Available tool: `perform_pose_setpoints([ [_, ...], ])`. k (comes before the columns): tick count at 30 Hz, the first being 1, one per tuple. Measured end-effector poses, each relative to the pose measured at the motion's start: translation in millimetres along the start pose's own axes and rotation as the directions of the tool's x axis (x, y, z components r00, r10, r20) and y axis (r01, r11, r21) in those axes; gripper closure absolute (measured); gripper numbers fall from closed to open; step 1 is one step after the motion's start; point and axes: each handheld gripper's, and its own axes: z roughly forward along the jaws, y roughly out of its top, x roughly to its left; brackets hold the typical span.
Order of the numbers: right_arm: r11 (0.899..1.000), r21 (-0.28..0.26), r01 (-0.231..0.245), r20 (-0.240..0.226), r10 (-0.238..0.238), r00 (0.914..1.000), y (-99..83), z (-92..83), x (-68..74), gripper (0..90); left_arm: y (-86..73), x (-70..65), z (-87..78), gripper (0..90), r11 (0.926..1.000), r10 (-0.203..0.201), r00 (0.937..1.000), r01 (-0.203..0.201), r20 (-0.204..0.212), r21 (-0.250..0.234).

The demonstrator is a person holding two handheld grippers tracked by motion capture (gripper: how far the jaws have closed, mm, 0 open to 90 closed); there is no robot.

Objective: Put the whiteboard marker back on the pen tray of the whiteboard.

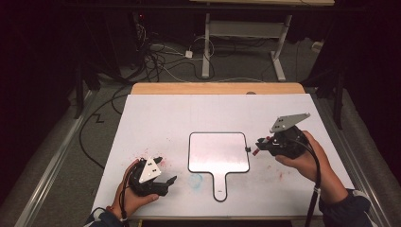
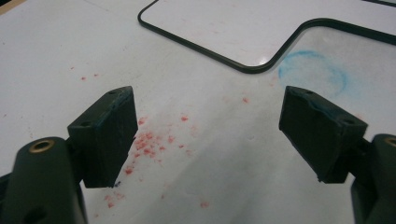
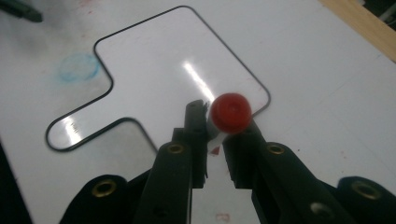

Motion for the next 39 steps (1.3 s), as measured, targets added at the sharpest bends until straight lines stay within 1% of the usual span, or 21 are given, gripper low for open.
perform_pose_setpoints([
  [3,0.999,0.036,0.035,-0.042,-0.034,0.9986,-4.6,-4.4,8.5,81.0,-0.4,-0.4,0.9,18.9,0.9999,0.004,1.0000,-0.004,0.000,0.010],
  [5,0.994,0.083,0.070,-0.082,-0.064,0.9946,-6.7,-0.7,9.8,81.0,-0.9,-0.9,1.0,18.9,0.9999,0.002,1.0000,-0.002,0.003,0.012],
  [8,0.982,0.164,0.091,-0.128,-0.071,0.9893,-9.3,11.5,6.2,80.9,-0.4,-1.1,1.2,18.9,0.9999,0.002,1.0000,-0.002,0.004,0.012],
  [11,0.973,0.218,0.074,-0.168,-0.037,0.9851,-11.2,28.6,-1.0,80.8,1.7,-0.7,3.1,18.9,0.9999,0.007,0.9999,-0.007,0.008,0.010],
  [12,0.973,0.220,0.067,-0.167,-0.030,0.9854,-11.1,34.4,-4.3,80.7,2.3,-0.8,4.1,18.8,0.9999,0.009,0.9999,-0.009,0.009,0.010],
  [14,0.975,0.223,0.022,-0.172,0.017,0.9850,-11.1,45.8,-12.5,80.7,2.8,-0.9,5.6,18.8,0.9998,0.013,0.9998,-0.013,0.013,0.014],
  [16,0.976,0.218,-0.023,-0.156,0.058,0.9860,-10.9,56.6,-20.5,80.8,2.5,-0.9,6.3,18.9,0.9998,0.013,0.9998,-0.013,0.016,0.016],
  [17,0.975,0.221,-0.038,-0.162,0.075,0.9839,-10.4,62.2,-23.4,80.8,2.4,-0.8,6.4,18.8,0.9998,0.013,0.9998,-0.013,0.018,0.017],
  [18,0.978,0.200,-0.056,-0.176,0.092,0.9801,-9.6,66.8,-26.4,80.8,2.3,-0.6,6.3,18.9,0.9998,0.012,0.9997,-0.012,0.019,0.016],
  [23,0.976,0.159,-0.150,-0.177,0.177,0.9681,-7.8,89.3,-40.3,78.3,2.5,-0.5,6.3,18.9,0.9998,0.013,0.9997,-0.014,0.023,0.016],
  [24,0.975,0.146,-0.167,-0.190,0.194,0.9624,-8.9,93.9,-43.1,77.9,2.4,-0.8,6.4,18.9,0.9997,0.015,0.9996,-0.015,0.024,0.017],
  [25,0.971,0.136,-0.198,-0.182,0.221,0.9581,-10.0,98.6,-45.4,76.8,2.4,-1.0,6.6,18.9,0.9997,0.015,0.9996,-0.015,0.025,0.019],
  [26,0.970,0.132,-0.206,-0.178,0.228,0.9574,-11.3,103.8,-47.9,76.4,2.4,-1.0,6.9,18.9,0.9997,0.015,0.9995,-0.016,0.027,0.021],
  [28,0.959,0.119,-0.257,-0.183,0.276,0.9436,-14.9,112.9,-52.3,75.5,2.3,-1.1,7.1,18.9,0.9996,0.015,0.9995,-0.016,0.027,0.024],
  [30,0.954,0.116,-0.276,-0.135,0.290,0.9474,-18.3,120.2,-53.3,77.3,2.2,-1.0,7.2,18.9,0.9996,0.013,0.9996,-0.014,0.026,0.025],
  [32,0.946,0.113,-0.305,-0.103,0.317,0.9430,-22.9,127.3,-53.3,76.6,2.0,-0.7,7.7,18.8,0.9996,0.011,0.9996,-0.011,0.027,0.027],
  [33,0.946,0.102,-0.307,-0.099,0.317,0.9432,-25.4,130.1,-53.1,76.7,2.1,-0.6,8.0,18.9,0.9995,0.010,0.9996,-0.011,0.026,0.030],
  [35,0.942,0.070,-0.328,-0.096,0.334,0.9378,-28.3,131.4,-52.3,77.1,2.4,-0.6,8.5,18.9,0.9995,0.009,0.9996,-0.010,0.027,0.030],
  [37,0.946,0.060,-0.319,-0.071,0.322,0.9440,-27.8,130.8,-49.8,72.5,2.9,-0.1,9.3,18.9,0.9994,0.009,0.9996,-0.010,0.027,0.033],
  [38,0.949,0.053,-0.311,-0.040,0.313,0.9488,-26.6,130.6,-48.0,65.4,3.2,-0.1,9.7,18.9,0.9994,0.010,0.9996,-0.011,0.025,0.034],
  [39,0.954,0.059,-0.295,-0.008,0.296,0.9550,-25.1,130.9,-46.2,65.5,3.3,-0.3,10.1,18.9,0.9993,0.010,0.9996,-0.011,0.025,0.036],
])
